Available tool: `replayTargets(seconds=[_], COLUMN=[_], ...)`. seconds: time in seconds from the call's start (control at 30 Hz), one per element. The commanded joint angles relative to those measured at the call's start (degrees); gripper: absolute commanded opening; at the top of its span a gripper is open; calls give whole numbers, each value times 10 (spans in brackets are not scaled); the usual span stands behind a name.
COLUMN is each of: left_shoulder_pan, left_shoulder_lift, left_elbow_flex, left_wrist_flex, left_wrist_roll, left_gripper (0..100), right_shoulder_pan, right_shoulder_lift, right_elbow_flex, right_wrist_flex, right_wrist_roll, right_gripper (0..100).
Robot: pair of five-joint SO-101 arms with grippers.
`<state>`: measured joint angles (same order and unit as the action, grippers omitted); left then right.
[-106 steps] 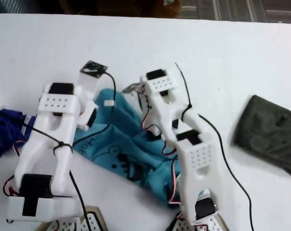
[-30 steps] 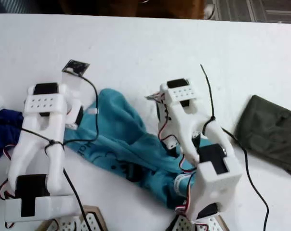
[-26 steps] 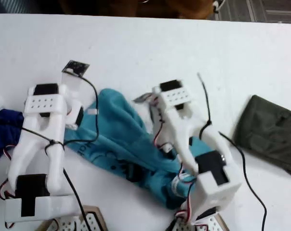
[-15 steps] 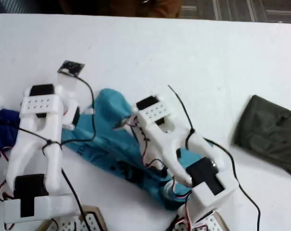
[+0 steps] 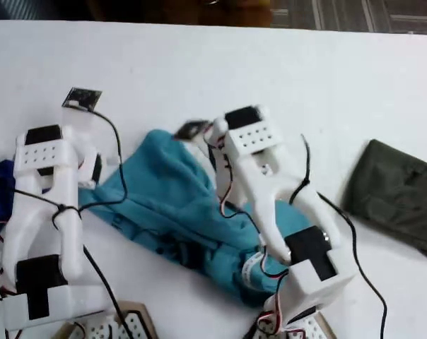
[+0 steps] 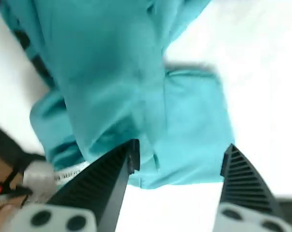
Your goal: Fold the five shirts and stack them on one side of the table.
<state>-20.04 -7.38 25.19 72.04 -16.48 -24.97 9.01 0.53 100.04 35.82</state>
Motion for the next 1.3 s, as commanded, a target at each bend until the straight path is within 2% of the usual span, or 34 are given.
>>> replayTargets(seconds=[0.0, 0.2, 0.33, 0.63, 0.73, 0.9, 0.97, 1.1, 1.27], left_shoulder_pan=[-6, -6, -6, -6, -6, -6, -8, -8, -8], left_shoulder_lift=[-25, -25, -25, -25, -25, -25, -25, -25, -25], left_elbow_flex=[-3, -2, -2, -2, -2, -2, -2, -2, -2], left_wrist_flex=[-7, -7, -7, -6, -6, -5, -5, -4, -3], left_wrist_roll=[-2, -2, -2, -1, -1, 0, 0, 1, 2], left_gripper=[27, 27, 27, 27, 27, 27, 27, 26, 26], right_shoulder_pan=[2, -2, -33, -105, -103, -103, -103, -102, -53], right_shoulder_lift=[36, 122, 105, 44, 45, 53, 54, 49, 42], right_elbow_flex=[-47, -60, -48, 99, 105, 105, 105, 101, 76], right_wrist_flex=[13, 15, 15, 14, 14, 14, 14, 14, 15], right_wrist_roll=[-55, -114, -111, -111, -111, -111, -111, -111, -112], right_gripper=[276, 276, 276, 274, 215, 12, 35, 20, 19])
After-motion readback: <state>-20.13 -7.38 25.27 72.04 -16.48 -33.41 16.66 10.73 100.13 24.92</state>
